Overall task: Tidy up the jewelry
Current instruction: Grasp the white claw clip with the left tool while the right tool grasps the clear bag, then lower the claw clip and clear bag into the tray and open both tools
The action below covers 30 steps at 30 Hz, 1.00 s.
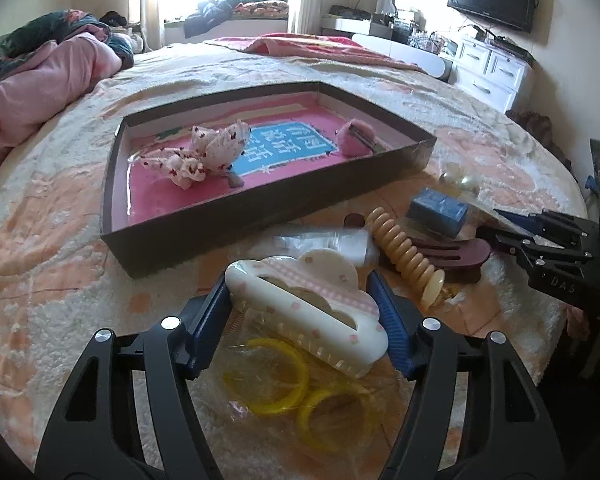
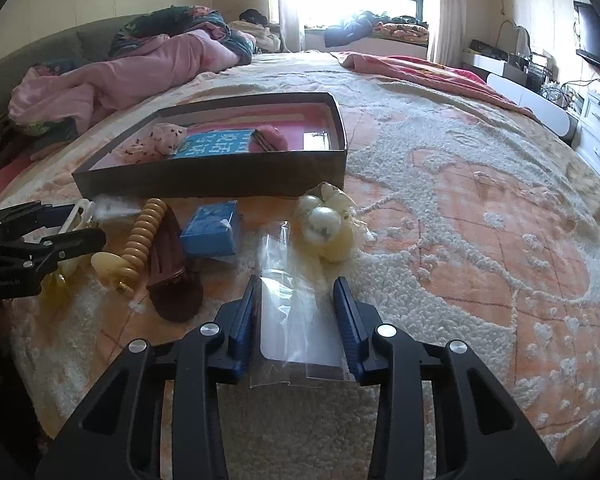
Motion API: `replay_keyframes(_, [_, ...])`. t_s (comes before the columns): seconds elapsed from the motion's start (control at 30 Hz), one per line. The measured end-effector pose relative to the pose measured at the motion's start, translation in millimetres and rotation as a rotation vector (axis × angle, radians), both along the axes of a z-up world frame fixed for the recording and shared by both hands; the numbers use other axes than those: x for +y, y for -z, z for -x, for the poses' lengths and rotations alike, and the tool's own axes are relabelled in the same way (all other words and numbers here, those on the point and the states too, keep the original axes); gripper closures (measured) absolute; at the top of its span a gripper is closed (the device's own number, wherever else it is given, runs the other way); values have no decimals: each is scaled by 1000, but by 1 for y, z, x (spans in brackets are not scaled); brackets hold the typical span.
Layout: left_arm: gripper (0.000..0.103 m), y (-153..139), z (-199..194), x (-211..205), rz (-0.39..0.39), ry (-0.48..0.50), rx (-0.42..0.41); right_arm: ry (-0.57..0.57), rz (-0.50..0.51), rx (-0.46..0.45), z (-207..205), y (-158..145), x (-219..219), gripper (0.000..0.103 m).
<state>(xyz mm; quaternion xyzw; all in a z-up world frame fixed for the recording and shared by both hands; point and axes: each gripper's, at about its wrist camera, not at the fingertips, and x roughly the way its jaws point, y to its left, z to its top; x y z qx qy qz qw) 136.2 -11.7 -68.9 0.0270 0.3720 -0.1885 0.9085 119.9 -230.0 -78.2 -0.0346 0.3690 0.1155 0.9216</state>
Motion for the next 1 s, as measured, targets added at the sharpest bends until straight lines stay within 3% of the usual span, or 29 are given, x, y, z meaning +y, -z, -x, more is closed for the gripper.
replay_keyframes(0.57, [45,-36,12,15,81,-34,-100,-77,-104,-25,22,-21,12,69])
replay_keyframes(1.0, [45,-50,5,38,103,-119,-136,-133,-78,-56,15,-38,40,69])
